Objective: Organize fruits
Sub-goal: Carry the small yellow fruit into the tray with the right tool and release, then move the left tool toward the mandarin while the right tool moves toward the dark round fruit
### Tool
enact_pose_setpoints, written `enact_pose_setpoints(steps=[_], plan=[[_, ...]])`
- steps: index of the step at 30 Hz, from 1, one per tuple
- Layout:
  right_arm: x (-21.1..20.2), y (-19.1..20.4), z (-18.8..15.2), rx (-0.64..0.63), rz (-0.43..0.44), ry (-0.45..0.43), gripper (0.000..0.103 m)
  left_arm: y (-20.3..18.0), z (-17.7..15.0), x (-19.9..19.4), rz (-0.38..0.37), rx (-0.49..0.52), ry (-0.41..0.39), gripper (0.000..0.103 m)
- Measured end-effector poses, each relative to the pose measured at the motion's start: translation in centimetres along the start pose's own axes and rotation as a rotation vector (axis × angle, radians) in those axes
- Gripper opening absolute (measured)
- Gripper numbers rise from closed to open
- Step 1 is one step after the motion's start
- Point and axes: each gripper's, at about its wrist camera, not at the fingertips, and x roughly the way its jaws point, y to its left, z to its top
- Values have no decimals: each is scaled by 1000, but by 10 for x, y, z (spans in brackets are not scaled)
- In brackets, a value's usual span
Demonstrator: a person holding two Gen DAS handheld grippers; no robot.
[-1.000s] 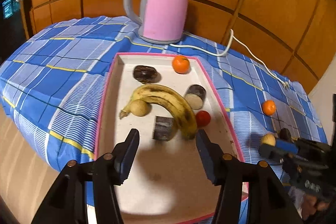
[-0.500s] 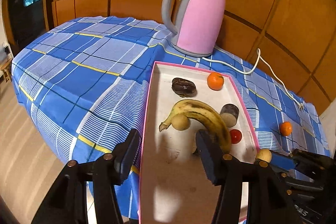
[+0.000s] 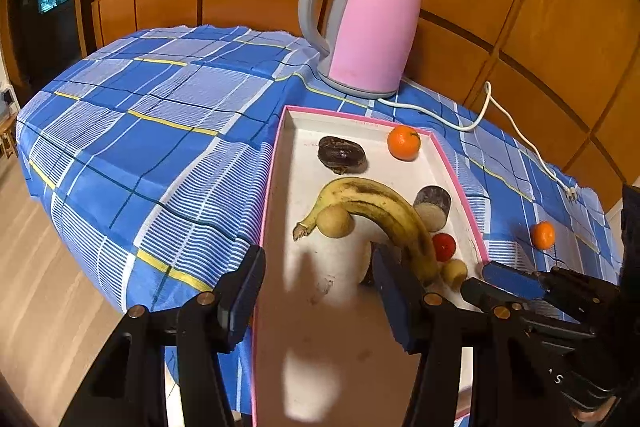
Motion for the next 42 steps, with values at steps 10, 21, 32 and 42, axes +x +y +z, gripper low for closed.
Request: enact_pose_setpoints(steps=[10, 21, 32, 42], plan=[[-22, -4, -10, 50, 5, -45, 30, -20, -4, -7, -28, 57, -9, 57], [-46, -24, -27, 140, -56, -82, 30, -43, -11, -12, -68, 122, -5, 57], [-64, -60, -47, 257, -157, -89, 30, -67, -20, -13, -90, 198, 4, 57], [-82, -92, -73, 343, -231, -90, 30, -95, -24, -12, -125, 275, 16, 57]])
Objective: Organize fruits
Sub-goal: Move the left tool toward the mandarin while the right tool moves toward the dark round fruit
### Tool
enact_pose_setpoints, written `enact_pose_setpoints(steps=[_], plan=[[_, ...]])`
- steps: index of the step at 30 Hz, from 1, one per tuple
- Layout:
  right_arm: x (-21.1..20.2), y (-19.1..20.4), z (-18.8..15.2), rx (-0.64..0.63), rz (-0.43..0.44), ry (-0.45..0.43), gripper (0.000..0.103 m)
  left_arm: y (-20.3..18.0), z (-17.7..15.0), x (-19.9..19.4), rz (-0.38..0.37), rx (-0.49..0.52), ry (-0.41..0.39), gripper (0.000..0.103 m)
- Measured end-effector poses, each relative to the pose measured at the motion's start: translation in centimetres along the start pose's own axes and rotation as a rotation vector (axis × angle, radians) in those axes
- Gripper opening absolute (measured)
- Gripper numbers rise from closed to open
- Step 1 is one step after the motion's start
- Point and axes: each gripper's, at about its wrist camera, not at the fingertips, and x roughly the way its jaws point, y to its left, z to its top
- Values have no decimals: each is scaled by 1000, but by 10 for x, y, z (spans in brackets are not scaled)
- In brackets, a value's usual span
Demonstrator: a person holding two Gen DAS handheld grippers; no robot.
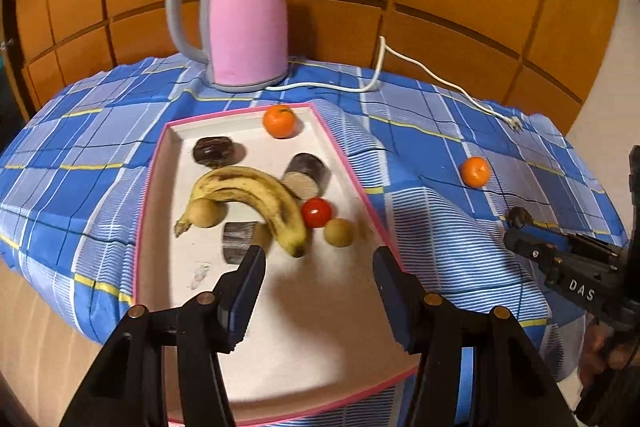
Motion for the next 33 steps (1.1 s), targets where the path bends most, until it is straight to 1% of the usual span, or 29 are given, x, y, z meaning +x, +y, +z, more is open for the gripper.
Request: enact_pose_setpoints(steps=[7, 14, 19, 23, 28, 32, 33], plan=[[-7, -42, -7, 96, -76, 6, 30, -28, 9, 10, -39, 88, 15, 57], [-13, -79, -24, 168, -143, 19, 30, -62, 16, 20, -85, 155, 29, 57], [-13, -89, -33, 177, -188, 35, 30, -81, 13, 28, -110, 194, 56, 57], [-14, -95, -39, 162, -228, 41, 30, -93, 11, 38, -127, 218, 100, 57], [-12, -103, -48, 182, -234, 56, 30, -101, 9, 46, -155, 204, 146, 57], [-9, -108, -54, 204, -226, 64, 30, -112, 20, 56, -180, 219, 154, 56], [-9, -109, -54, 210, -223, 63, 30, -113, 24, 59, -189, 209, 161, 56]])
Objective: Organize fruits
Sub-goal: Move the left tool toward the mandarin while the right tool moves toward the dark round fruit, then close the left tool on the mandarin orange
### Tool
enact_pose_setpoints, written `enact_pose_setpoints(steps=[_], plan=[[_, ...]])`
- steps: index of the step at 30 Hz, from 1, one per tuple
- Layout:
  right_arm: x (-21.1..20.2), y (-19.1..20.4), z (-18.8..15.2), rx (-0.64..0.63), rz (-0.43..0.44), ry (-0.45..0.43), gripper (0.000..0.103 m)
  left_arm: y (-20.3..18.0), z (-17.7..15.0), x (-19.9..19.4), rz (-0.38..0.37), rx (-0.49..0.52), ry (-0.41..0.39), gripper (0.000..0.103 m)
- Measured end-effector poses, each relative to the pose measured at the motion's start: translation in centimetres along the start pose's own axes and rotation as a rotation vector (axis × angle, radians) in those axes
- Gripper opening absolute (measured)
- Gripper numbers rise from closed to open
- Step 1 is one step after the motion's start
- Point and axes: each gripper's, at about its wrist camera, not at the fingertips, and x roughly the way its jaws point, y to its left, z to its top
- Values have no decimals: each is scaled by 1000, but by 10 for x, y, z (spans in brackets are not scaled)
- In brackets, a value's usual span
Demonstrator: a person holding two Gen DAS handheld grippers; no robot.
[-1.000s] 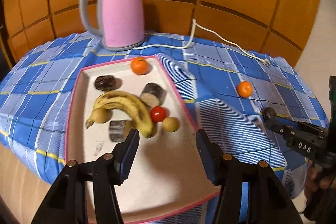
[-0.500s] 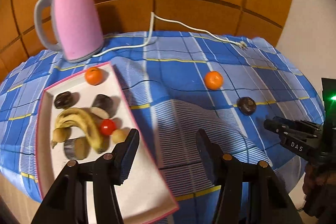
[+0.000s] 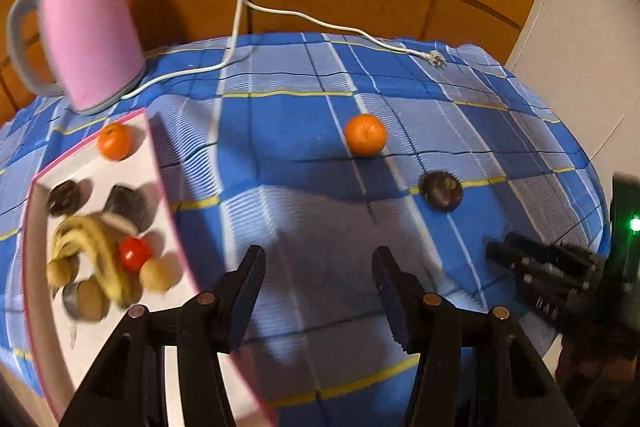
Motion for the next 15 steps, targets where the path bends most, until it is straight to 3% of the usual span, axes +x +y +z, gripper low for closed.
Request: enact_pose_setpoints(steps=[7, 10, 15], plan=[[2, -2, -2, 2, 27, -7, 34, -12, 35, 23, -34, -9, 1, 58], [2, -2, -4, -2, 38, -14, 37, -22, 52, 42, -18, 10, 12, 68], [3, -2, -5, -12, 46, -18, 37, -34, 79, 77, -1, 28, 32, 68]])
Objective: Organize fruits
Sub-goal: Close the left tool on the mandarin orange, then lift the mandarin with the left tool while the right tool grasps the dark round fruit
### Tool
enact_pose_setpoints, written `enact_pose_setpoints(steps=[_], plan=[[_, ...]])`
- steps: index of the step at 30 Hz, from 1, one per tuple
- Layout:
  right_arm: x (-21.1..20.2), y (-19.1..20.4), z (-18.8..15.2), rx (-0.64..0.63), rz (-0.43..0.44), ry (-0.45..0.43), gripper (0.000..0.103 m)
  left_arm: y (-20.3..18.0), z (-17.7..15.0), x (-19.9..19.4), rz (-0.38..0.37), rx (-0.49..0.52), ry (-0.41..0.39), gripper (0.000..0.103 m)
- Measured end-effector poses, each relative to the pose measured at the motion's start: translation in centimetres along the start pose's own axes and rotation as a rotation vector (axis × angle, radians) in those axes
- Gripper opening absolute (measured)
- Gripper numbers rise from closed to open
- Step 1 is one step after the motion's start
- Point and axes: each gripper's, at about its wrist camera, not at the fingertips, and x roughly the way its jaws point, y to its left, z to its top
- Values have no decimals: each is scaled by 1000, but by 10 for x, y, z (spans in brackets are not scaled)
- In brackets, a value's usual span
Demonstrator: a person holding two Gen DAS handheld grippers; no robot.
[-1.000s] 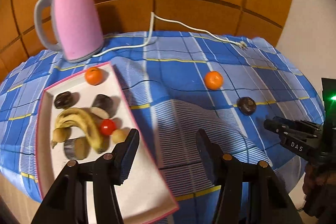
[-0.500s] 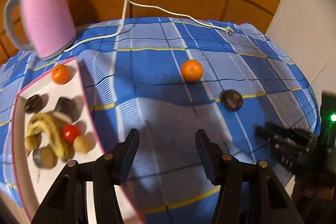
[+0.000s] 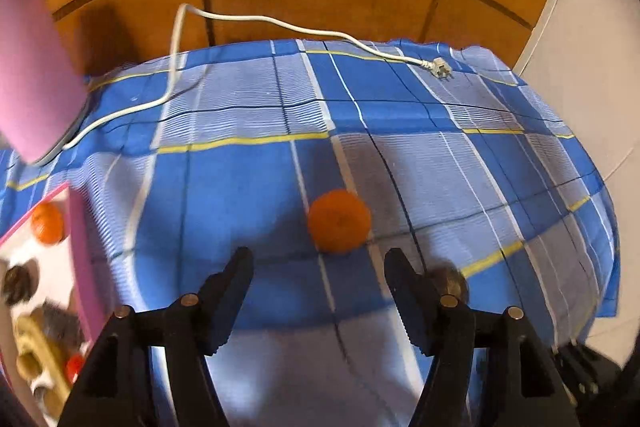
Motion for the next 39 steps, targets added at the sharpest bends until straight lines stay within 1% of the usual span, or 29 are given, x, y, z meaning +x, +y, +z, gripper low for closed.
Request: enact_pose_setpoints(steps=[3, 5, 9, 11, 12, 13, 14, 19, 22, 24, 25, 29, 32, 34, 39], plan=[[0, -1, -1, -5, 11, -3, 37, -3, 12, 20, 7, 5, 23, 69], [0, -2, -2, -8, 18, -8, 37, -3, 16, 34, 27, 5, 42, 69], [0, 0, -3, -22, 29, -14, 42, 1, 17, 53, 27, -21, 66, 67], [0, 1, -4, -33, 27, -19, 43, -2, 17, 53, 28, 3, 39, 61], [0, 2, -5, -38, 27, -21, 45, -2, 17, 53, 17, 11, 33, 54], [0, 3, -5, -40, 28, -22, 46, -2, 17, 52, -2, 13, 22, 46], [0, 4, -5, -43, 30, -24, 48, -2, 17, 52, -22, 11, 18, 41], [0, 7, -6, -60, 18, -27, 50, -3, 7, 43, -22, 45, -9, 40], [0, 5, -6, -52, 30, -25, 51, 1, -9, 30, -23, 32, -7, 40], [1, 5, -6, -59, 60, -28, 63, 3, -24, 18, -25, 31, -13, 40], [2, 5, -6, -61, 76, -31, 65, 2, -33, 12, -24, 42, -19, 40], [3, 6, -5, -30, 91, -34, 72, -2, -70, -12, -23, 73, -44, 40], [3, 5, -3, -18, 104, -26, 72, -2, -82, -20, -19, 76, -60, 40], [2, -2, 0, 19, 132, -11, 72, -1, -86, -20, -23, 77, -67, 40], [-5, -26, 10, 110, 105, -15, 69, 3, -85, -13, -53, 56, -75, 41]])
